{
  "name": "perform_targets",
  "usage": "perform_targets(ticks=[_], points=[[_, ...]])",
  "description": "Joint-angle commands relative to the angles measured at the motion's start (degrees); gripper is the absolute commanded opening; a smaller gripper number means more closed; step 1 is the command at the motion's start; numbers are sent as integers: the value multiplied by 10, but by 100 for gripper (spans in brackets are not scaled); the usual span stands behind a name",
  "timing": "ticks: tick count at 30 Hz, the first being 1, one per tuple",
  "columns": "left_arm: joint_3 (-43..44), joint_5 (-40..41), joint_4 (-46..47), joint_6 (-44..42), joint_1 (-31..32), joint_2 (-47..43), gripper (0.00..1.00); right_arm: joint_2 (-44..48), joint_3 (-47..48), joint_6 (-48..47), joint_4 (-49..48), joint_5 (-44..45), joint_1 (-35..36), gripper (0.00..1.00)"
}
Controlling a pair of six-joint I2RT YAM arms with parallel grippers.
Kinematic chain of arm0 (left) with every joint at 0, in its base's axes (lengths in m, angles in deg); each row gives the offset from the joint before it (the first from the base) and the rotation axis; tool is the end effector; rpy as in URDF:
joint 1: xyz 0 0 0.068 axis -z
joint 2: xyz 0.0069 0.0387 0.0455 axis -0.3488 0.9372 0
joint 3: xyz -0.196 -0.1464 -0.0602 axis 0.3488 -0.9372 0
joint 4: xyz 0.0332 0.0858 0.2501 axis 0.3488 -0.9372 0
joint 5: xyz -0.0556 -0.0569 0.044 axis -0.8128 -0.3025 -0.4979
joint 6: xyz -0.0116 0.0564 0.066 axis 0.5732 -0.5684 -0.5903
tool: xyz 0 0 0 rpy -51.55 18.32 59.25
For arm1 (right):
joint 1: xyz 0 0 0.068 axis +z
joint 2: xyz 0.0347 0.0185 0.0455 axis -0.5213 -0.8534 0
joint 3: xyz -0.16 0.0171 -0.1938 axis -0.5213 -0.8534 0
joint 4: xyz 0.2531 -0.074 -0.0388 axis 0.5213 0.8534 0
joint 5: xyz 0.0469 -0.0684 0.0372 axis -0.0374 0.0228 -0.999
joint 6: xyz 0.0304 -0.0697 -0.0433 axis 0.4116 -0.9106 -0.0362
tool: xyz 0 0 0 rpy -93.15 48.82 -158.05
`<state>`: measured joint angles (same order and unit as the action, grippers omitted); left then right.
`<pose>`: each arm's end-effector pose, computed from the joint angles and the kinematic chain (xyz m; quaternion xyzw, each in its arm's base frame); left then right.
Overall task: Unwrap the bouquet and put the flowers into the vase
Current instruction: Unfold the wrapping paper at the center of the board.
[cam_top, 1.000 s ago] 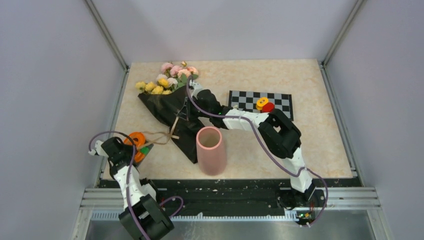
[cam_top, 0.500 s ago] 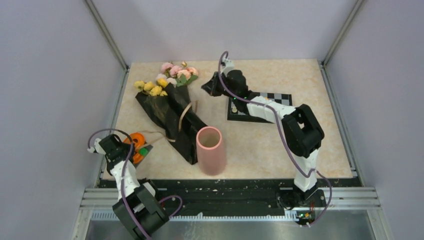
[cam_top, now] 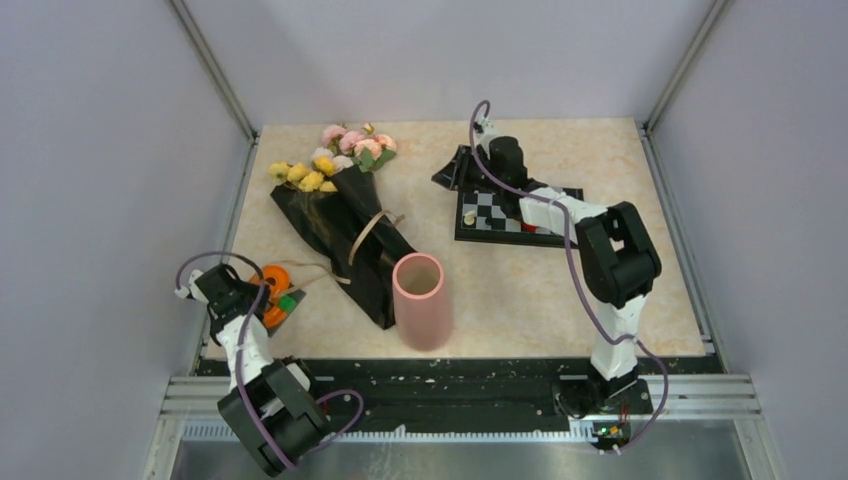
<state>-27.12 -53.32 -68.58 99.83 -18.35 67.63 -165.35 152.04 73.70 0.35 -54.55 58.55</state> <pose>0.1838 0.1367 0.1221 -0.5581 0.7284 -0.0501 0.3944 0.4251 0.2480 0.2005 -0.0588 0.7919 0.4220 0.4374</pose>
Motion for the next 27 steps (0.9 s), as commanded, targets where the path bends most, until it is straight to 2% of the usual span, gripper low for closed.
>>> perform_targets(ticks=[1,5,12,21,27], points=[[31,-26,15,-19,-4,3,33,66,-18,-33,-24,-78,-1,37],[47,-36,2,-33,-3,-15,67,108,-52,0,-20,-98,0,43],[83,-55,-36,-53,15,-31,93,153,-94,69,-42,-130,27,54],[125,-99,-44,-63,109,9,99,123,-48,75,-22,-139,113,64],[112,-164,21,-27,140,48,99,73,-2,91,-23,-153,144,64]])
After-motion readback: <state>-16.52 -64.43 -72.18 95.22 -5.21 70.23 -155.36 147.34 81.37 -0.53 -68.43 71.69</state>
